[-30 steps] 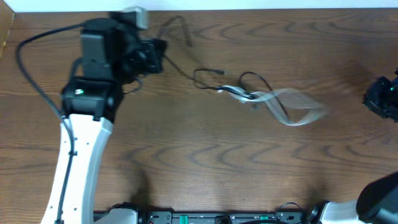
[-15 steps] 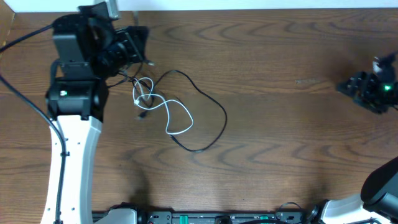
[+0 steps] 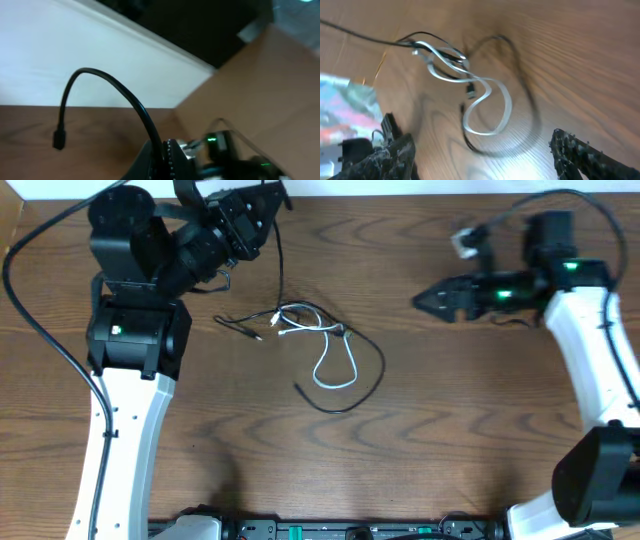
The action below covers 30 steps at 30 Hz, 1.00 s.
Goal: Untangle cables
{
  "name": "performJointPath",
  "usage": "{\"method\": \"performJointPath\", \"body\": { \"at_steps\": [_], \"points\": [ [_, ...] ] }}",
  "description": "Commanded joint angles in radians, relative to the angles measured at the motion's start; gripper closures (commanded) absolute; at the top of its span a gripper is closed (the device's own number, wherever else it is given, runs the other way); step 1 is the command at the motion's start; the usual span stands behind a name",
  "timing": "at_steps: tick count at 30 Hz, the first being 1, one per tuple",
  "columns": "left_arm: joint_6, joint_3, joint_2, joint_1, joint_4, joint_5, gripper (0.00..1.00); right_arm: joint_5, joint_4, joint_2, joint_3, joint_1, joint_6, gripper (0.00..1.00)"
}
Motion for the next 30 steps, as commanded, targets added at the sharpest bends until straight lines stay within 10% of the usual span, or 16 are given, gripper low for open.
{"method": "performJointPath", "body": {
  "at_steps": [1, 20, 23, 27, 30],
  "points": [
    [-0.113, 0.031, -0.021, -0.002, 0.025, 0.108, 0.92, -0.029, 0.059, -0.003, 0.01, 0.108, 0.01, 0.17],
    [-0.18, 0.031, -0.02, -0.025, 0.035, 0.201, 0.92, 0.134, 0.356, 0.196, 0.01, 0.445, 0.173, 0.23],
    [-0.18, 0.031, -0.02, -0.025, 0.035, 0.201, 0.92, 0.156, 0.423, 0.253, 0.01, 0.459, 0.212, 0.39],
    [-0.18, 0.031, -0.02, -0.025, 0.036, 0.2, 0.93, 0.369, 0.45, 0.279, 0.01, 0.433, 0.39, 0.96],
    [-0.18, 0.031, -0.02, -0.02, 0.055, 0.187, 0.92, 0.591, 0.391, 0.279, 0.01, 0.387, 0.539, 0.99]
  ]
}}
